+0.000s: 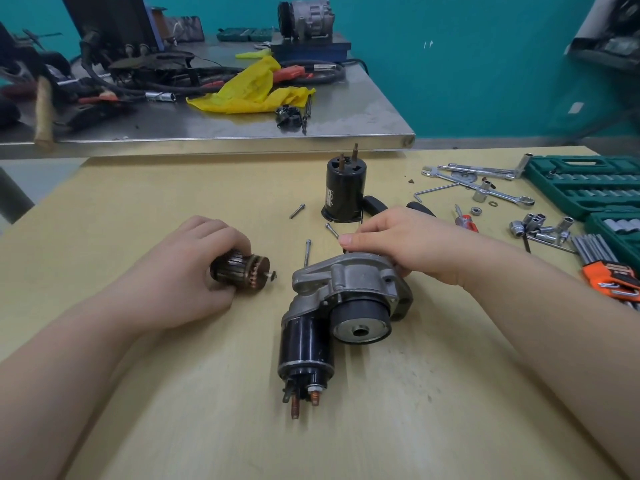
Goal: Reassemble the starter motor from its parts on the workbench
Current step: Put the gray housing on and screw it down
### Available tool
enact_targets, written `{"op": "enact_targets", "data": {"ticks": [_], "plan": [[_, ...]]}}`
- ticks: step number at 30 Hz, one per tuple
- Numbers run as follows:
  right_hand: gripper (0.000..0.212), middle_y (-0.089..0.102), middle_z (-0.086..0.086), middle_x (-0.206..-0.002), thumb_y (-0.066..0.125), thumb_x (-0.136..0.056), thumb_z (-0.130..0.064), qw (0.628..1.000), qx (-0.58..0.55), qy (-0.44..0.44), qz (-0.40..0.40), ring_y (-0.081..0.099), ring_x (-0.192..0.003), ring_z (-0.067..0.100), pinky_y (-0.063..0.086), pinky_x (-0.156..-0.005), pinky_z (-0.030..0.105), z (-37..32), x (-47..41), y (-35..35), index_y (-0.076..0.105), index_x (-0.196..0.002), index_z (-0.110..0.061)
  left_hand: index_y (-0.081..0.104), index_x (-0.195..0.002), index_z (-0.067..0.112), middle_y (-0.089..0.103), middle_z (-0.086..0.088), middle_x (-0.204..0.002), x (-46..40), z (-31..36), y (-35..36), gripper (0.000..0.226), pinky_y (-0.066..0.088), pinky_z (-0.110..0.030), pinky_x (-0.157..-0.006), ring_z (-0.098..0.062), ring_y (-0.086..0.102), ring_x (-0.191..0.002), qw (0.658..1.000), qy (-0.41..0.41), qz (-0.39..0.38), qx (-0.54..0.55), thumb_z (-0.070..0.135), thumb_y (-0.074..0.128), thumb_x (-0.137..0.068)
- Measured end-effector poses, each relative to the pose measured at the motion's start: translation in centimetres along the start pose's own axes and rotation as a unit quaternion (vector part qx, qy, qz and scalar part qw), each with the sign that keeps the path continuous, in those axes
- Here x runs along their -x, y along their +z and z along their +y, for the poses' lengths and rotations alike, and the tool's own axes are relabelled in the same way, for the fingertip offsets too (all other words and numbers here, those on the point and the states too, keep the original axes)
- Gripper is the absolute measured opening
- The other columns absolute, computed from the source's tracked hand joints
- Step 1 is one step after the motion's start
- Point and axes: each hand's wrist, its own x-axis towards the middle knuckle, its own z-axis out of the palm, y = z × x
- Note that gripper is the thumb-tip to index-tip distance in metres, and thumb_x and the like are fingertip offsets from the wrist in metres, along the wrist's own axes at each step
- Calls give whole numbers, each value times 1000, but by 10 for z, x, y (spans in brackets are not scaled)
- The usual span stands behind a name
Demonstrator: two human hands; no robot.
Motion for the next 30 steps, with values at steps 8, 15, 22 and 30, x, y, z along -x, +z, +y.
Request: {"op": "enact_targets", "data": {"ticks": [8,15,22,30], "plan": [[35,74,-2,-73,69,-94,-61,1000,3,2,-5,67,-62,11,54,-55,21,1,-1,-1,80,-82,-30,49,-115,53,57,31,-110,2,-5,6,53,46,-23,-89,2,57,-111,997,-67,-14,48,65,71,-68],[34,73,-3,-71,69,-95,-59,1000,4,-4,-7,66,-61,11,54,-55,23,2,-2,-1,80,-81,-31,45,-117,62,61,27,-112,2,-6,7,57,44,-20,-90,8,55,-113,995,-88,-17,53,72,71,-68],[35,74,-2,-70,70,-95,-57,1000,12,-7,4,67,-60,12,55,-55,24,2,-2,-2,80,-80,-28,42,-117,68,61,25,-116,1,-6,8,65,43,-19,-89,12,53,-111,989,-133,-26,59,58,88,-71],[29,74,6,-68,68,-101,-39,981,-12,-46,190,67,-52,17,58,-50,28,-3,-5,-23,76,-85,-17,61,-108,48,67,25,-107,10,-34,-22,58,46,-19,-81,8,60,-100,969,-221,-113,16,68,92,-63]]}}
